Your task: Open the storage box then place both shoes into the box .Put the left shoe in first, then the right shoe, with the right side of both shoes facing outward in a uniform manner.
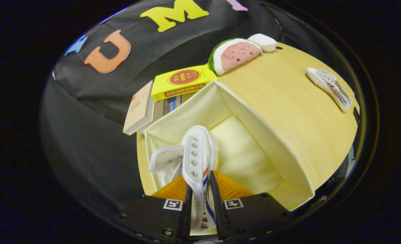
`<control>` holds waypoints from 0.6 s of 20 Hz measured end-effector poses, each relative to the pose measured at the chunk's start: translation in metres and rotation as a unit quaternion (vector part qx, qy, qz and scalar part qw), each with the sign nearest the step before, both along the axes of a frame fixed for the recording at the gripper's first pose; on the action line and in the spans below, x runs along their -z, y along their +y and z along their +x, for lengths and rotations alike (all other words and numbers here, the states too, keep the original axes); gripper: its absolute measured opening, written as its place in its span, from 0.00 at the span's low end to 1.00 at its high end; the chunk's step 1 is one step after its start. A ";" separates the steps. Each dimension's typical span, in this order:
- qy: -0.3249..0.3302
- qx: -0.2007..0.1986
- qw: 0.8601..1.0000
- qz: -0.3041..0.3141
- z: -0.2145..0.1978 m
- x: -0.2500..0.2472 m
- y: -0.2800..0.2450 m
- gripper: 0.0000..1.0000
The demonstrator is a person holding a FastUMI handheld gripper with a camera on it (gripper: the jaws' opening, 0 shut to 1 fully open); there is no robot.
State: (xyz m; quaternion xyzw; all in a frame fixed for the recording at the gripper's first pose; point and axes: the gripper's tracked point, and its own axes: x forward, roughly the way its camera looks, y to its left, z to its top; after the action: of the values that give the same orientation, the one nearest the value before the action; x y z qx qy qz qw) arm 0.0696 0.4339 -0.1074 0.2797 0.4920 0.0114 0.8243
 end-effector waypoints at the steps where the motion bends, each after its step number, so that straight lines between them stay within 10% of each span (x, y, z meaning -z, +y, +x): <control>1: 0.002 -0.011 1.000 0.001 -0.002 0.000 0.003 0.38; 9: -0.106 -0.127 0.986 -0.038 -0.001 -0.051 -0.010 0.93; 12: -0.173 -0.168 0.968 -0.074 -0.006 -0.079 -0.047 0.93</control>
State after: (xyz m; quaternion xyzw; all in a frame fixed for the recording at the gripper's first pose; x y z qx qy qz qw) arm 0.0637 0.3870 -0.0285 0.1255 0.3814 0.1614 0.9015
